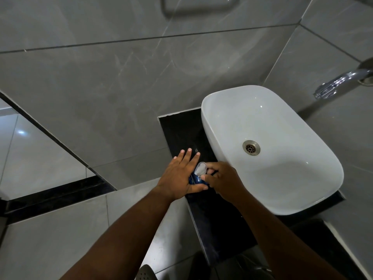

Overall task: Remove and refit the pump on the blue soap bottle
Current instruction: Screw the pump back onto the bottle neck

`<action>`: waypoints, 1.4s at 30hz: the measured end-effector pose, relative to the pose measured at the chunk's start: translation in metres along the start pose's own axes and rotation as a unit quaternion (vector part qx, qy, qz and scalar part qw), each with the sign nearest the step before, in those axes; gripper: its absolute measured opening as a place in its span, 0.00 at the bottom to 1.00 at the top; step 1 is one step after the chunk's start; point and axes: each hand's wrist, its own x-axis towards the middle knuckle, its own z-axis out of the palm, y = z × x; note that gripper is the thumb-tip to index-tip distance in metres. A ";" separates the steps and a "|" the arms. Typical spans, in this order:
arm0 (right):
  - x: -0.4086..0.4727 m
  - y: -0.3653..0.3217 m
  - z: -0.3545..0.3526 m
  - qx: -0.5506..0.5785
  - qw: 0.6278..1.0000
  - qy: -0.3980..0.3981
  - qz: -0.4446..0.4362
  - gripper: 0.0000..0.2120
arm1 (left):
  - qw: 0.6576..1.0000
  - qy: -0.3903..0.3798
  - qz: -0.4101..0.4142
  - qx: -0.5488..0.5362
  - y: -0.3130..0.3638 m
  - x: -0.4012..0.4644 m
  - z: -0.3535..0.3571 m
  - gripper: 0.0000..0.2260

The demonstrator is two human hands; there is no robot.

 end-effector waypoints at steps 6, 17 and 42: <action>-0.001 -0.001 -0.003 0.007 0.999 0.028 0.022 0.15 | 1.000 -0.014 0.012 -0.001 -0.002 0.001 -0.003 0.45; 0.003 0.000 -0.003 -0.019 1.000 0.011 0.004 0.11 | 1.000 -0.018 0.007 0.011 -0.001 0.002 -0.002 0.46; 0.003 0.003 0.013 0.118 0.990 0.012 0.079 0.09 | 0.999 0.012 0.014 0.031 -0.002 0.001 0.004 0.46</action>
